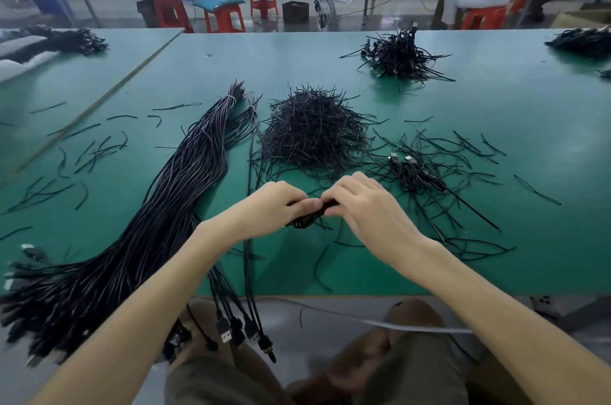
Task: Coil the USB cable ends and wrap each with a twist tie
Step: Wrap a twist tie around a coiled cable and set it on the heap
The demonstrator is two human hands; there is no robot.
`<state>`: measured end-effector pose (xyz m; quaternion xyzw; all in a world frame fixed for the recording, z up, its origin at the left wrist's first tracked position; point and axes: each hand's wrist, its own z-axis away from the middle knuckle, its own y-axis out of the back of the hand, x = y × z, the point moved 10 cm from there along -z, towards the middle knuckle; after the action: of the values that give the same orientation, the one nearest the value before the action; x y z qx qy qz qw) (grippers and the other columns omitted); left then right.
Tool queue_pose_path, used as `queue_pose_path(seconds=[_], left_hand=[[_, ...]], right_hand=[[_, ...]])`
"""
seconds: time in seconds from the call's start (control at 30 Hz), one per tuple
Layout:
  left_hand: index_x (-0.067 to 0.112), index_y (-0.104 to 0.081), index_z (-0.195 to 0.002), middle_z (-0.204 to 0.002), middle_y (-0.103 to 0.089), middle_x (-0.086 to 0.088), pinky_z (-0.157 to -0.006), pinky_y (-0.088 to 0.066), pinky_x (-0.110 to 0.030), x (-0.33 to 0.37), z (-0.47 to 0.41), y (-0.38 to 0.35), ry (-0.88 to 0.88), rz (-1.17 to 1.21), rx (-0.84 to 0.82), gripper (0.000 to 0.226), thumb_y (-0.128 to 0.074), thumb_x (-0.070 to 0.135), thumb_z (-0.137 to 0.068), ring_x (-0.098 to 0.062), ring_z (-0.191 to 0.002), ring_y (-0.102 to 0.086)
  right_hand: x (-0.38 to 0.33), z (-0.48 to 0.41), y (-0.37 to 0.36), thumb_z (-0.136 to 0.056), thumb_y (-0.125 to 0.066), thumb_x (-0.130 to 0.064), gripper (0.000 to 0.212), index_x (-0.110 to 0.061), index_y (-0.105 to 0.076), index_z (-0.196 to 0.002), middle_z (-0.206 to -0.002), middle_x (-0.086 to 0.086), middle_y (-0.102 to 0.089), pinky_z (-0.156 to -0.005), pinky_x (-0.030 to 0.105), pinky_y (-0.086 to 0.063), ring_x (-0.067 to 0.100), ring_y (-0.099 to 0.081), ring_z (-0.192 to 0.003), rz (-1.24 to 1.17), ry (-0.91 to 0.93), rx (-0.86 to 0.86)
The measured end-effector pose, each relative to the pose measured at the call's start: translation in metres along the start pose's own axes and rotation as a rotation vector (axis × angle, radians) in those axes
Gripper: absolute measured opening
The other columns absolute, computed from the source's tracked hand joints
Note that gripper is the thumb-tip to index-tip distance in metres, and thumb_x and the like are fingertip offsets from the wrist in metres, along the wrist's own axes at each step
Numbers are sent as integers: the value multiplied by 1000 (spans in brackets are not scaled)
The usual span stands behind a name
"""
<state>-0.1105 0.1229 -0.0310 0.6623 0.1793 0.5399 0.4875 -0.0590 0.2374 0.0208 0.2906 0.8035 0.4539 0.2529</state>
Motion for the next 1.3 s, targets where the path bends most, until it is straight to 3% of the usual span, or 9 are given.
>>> queue_pose_path(seconds=[0.17, 0.33, 0.5, 0.77, 0.97, 1.03, 1.13, 1.23, 1.3], left_hand=[[23, -62, -103, -93, -66, 4, -68, -45, -23, -25, 8, 14, 162, 104, 181, 26, -56, 49, -101, -10, -79, -60], [6, -48, -121, -119, -53, -11, -74, -45, -40, -93, 48, 43, 631, -268, 257, 46, -47, 48, -105, -29, -93, -57], [2, -55, -92, -96, -55, -9, -68, -47, -38, -100, 47, 27, 565, -293, 110, 41, -46, 40, -107, -30, -80, -59], [10, -41, -96, -102, -46, -8, -72, -41, -38, -78, 45, 20, 552, -406, 18, 24, -39, 30, -109, -29, -84, -53], [15, -28, -69, -66, -35, -2, -50, -23, -29, -66, 44, 39, 527, -411, 158, 33, -51, 15, -93, -20, -53, -27], [14, -36, -68, -61, -42, -3, -50, -33, -29, -64, 47, 52, 504, -273, 291, 34, -54, 19, -96, -22, -49, -34], [4, -60, -78, -59, -62, -6, -58, -54, -31, -58, 46, 58, 436, 401, 432, 31, -56, 23, -102, -19, -47, -62], [7, -62, -84, -63, -64, -5, -52, -54, -28, -34, 37, 57, 305, 934, 459, 26, -60, 25, -102, -19, -52, -62], [9, -62, -85, -66, -63, -4, -53, -53, -28, -26, 32, 62, 277, 1010, 499, 25, -62, 27, -101, -18, -53, -60]], right_hand=[[34, -3, 17, -94, -67, -12, 10, -3, -70, -99, -98, 5, -63, -82, 38, -55, 22, -60, -91, -47, -111, 99], [130, 19, 38, -97, -64, -12, 9, -7, -67, -104, -104, -2, -53, -91, 29, -50, 12, -56, -90, -195, -561, 376], [185, 57, -6, -98, -65, -23, 35, -6, -60, -128, -123, 10, -49, -106, 41, -41, 28, -46, -120, -196, -875, 197], [160, 45, 1, -96, -65, -30, 46, -9, -54, -136, -133, 14, -44, -106, 47, -25, 31, -32, -127, 105, -755, 152], [106, 28, 10, -97, -64, -24, 34, -11, -60, -128, -128, 9, -47, -103, 42, -27, 28, -39, -124, 189, -536, 142], [80, 22, 6, -97, -62, -22, 34, -12, -59, -130, -129, 7, -48, -103, 37, -26, 25, -41, -124, 183, -445, 107], [33, 10, -7, -98, -62, -24, 40, -12, -54, -136, -129, 3, -49, -104, 32, -34, 18, -45, -119, -8, -318, 32], [-19, 3, -43, -101, -58, -34, 45, -11, -51, -140, -123, -2, -60, -100, 32, -50, 10, -58, -109, -618, -361, -212], [-57, 3, -67, -105, -50, -34, 38, -4, -58, -126, -108, 5, -73, -74, 32, -59, 16, -69, -91, -1054, -421, -347]])
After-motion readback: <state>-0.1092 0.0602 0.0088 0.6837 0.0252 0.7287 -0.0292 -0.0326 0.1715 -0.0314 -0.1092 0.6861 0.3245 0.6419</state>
